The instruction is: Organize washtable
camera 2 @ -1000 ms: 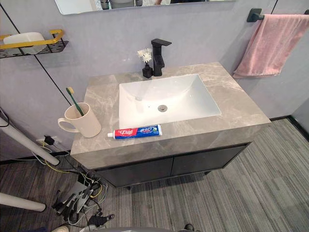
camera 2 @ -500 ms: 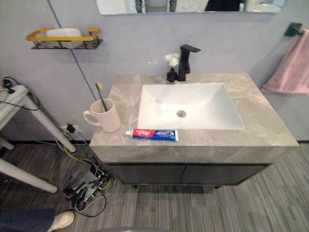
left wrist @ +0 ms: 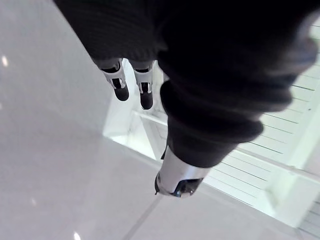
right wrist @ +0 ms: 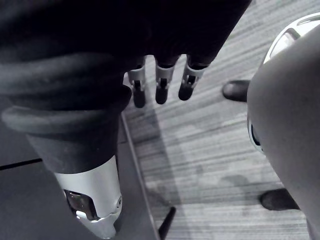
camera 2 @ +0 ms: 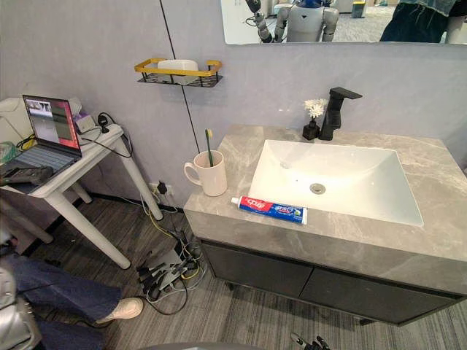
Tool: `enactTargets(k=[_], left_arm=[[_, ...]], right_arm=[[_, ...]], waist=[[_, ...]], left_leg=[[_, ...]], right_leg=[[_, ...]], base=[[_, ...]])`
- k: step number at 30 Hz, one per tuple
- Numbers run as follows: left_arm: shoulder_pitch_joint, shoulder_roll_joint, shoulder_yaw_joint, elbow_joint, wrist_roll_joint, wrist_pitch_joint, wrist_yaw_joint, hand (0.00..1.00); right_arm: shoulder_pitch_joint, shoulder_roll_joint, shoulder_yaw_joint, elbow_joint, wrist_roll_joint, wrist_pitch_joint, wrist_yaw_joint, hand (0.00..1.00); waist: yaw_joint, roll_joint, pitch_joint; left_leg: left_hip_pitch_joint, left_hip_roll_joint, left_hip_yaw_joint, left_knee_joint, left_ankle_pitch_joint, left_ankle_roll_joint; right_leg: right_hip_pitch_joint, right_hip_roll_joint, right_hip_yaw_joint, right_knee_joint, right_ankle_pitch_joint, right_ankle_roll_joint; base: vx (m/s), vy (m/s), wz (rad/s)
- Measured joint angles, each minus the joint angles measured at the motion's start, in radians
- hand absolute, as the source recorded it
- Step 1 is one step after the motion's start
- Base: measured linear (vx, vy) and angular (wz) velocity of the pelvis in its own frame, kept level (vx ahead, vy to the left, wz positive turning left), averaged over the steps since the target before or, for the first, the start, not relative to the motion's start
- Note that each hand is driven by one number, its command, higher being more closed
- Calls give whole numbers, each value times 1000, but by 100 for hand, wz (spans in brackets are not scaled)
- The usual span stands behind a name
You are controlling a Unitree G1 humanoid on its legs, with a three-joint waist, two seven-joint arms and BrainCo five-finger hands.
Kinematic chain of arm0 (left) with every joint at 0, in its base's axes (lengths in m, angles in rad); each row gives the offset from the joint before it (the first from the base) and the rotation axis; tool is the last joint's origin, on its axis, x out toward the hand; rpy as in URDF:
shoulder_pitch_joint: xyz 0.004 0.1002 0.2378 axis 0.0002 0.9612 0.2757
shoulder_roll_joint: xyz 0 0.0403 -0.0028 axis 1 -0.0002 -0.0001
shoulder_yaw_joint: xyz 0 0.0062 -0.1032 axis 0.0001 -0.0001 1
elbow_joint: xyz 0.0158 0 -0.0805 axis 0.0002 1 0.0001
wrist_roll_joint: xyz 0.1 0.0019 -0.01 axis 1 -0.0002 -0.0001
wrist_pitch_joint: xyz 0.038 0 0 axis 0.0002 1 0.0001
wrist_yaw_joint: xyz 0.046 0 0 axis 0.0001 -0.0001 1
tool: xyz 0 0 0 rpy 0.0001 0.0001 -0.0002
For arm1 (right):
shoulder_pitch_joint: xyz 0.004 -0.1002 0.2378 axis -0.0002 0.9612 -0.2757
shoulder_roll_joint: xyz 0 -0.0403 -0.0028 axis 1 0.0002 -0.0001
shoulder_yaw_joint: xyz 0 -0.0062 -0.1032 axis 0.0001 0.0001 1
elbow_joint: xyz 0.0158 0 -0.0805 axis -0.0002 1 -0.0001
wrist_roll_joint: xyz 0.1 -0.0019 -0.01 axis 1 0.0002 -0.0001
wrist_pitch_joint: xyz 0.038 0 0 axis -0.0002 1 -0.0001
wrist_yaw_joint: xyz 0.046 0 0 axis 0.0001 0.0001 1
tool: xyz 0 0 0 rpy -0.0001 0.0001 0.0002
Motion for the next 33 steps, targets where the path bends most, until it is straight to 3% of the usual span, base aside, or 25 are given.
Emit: enactTargets(k=[6, 10, 15, 19, 23, 29, 30, 33], left_arm=[[-128, 62, -401, 102, 0, -16, -148, 0], [-191, 62, -527, 210, -1, -16, -241, 0], [-272, 55, -656, 357, 0, -9, -310, 0], [-324, 47, -689, 496, 21, 14, -346, 0], [-428, 21, -721, 635, 72, 39, -346, 0], [-503, 1, -730, 761, 113, 64, -346, 0], [-523, -3, -731, 793, 123, 71, -344, 0], [-550, -14, -740, 832, 127, 80, -340, 0]], right_arm=[[-37, -34, 65, 54, 4, -1, 4, 0], [-59, -60, 75, 93, 18, 0, 23, 0], [-77, -84, 75, 137, 19, 1, 30, 0], [-86, -96, 75, 153, 19, 2, 40, 0], [-83, -110, 75, 153, 18, 9, 41, 0], [-85, -110, 74, 150, 14, 16, 42, 0], [-82, -106, 74, 150, 3, 17, 42, 0], [-74, -105, 74, 147, -9, 17, 42, 0]], waist=[[-48, 7, 1], [-70, 26, 7], [-83, 26, 8], [-107, 24, 10], [-117, 19, 30], [-155, 14, 50], [-160, 3, 61], [-161, 4, 68]], left_leg=[[5, 4, 18, -8, 7, -3], [6, 16, 54, -17, 11, -5], [7, 26, 56, -16, 13, -8], [5, 26, 61, -17, 13, -8], [-4, 28, 79, -17, 13, -8], [-29, 36, 108, -17, 16, -13], [-30, 39, 109, -17, 16, -14], [-40, 42, 127, -17, 17, -15]], right_leg=[[-10, 5, 29, -9, 6, 8], [-34, 19, 71, -21, 20, 8], [-35, 31, 78, -29, 21, 6], [-42, 31, 87, -28, 21, 6], [-59, 32, 100, -29, 25, 2], [-105, 42, 132, -42, 47, -5], [-108, 45, 136, -43, 47, -5], [-126, 47, 150, -43, 50, -9]], base=[[-18, 6, -11], [-1, -8, -29], [9, -16, -4], [-7, 4, -6], [-18, 4, -9], [9, -7, -16], [3, -23, -8], [-11, -10, -15]])
